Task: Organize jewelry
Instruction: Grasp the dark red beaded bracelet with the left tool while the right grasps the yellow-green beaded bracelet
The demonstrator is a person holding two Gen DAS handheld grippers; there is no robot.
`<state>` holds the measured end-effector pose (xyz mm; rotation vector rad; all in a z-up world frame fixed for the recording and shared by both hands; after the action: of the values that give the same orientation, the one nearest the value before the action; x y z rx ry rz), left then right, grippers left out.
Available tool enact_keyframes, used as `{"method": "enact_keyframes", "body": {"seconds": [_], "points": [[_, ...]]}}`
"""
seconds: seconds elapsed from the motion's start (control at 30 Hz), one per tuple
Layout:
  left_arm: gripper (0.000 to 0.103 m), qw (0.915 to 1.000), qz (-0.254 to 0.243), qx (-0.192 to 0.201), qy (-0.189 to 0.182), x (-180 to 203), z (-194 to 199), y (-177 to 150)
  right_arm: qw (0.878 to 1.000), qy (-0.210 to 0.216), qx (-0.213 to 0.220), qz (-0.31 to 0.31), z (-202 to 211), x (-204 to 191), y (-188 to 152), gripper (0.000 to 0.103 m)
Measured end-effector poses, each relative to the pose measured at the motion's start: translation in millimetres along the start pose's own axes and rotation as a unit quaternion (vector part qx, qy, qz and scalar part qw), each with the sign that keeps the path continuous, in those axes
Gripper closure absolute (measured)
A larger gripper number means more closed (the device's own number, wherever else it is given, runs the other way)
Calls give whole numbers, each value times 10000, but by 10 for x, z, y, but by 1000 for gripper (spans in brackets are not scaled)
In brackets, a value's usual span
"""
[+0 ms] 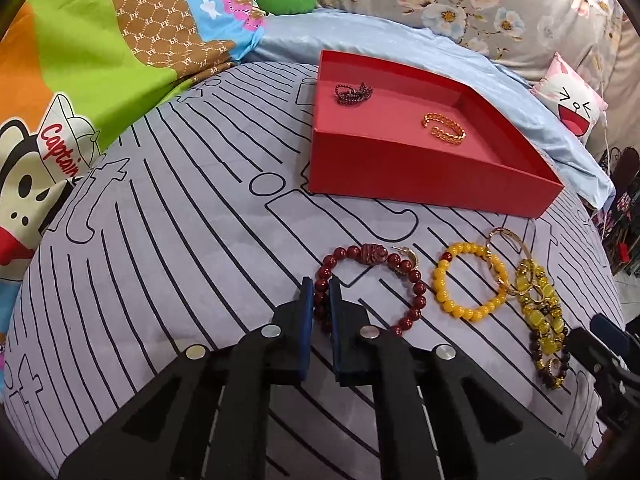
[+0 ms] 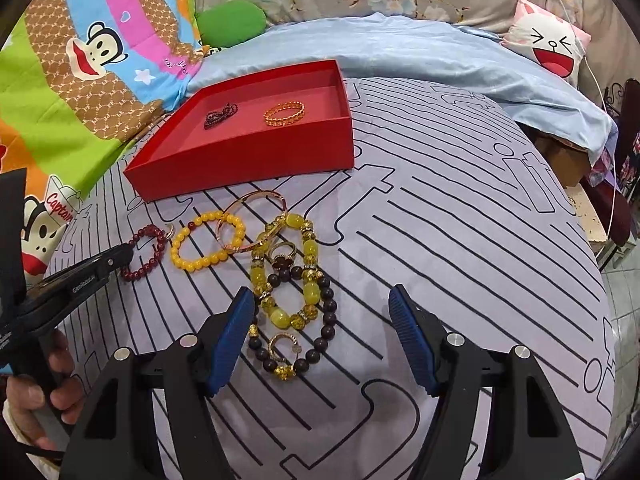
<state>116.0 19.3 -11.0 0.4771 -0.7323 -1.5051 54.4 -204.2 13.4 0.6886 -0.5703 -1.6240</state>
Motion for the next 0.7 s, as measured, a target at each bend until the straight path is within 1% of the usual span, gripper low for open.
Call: {"method": "enact_keyframes", "body": {"seconds": [0.07,0.17,0.23,0.3,0.4,0.47,0.53,0.7], "points": [[96,10000,-27,30,-16,19,25,-26,10000,3,14,-5,-15,7,23,39],[96,9999,-121,80,33,62,65,-94,10000,3,-5,18,-59,1,47,48],[95,9998,-145,91,52,78,84,-117,10000,23,-32,8,-89,-1,50,57],[95,9998,-154,95,59,86,92,-128,10000,56,-48,11,-119,-7,61,63],[95,9998,-146,97,54,88,94,-135,10000,71,-56,31,-157,-23,74,68],[95,9998,-147,96,53,84,92,-135,9999,58,-73,53,-193,-36,80,69],[95,9998,-142,96,46,83,91,-135,9999,64,-116,57,-243,-41,83,74],[95,9999,-132,95,15,86,91,-144,9999,77,-118,87,-319,-64,108,78]]}}
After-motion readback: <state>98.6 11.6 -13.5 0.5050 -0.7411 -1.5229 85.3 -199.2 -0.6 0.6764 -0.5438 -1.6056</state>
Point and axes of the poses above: each gripper's, at about its wrist camera, not at the fingertips, and z roughly against the way its jaws point, x to its right, y to its top, the point moved 1 cm from there along -z, roughly the way its jaws point, and after that the axes turned 6 degrees about x, right-handed, at the moved point
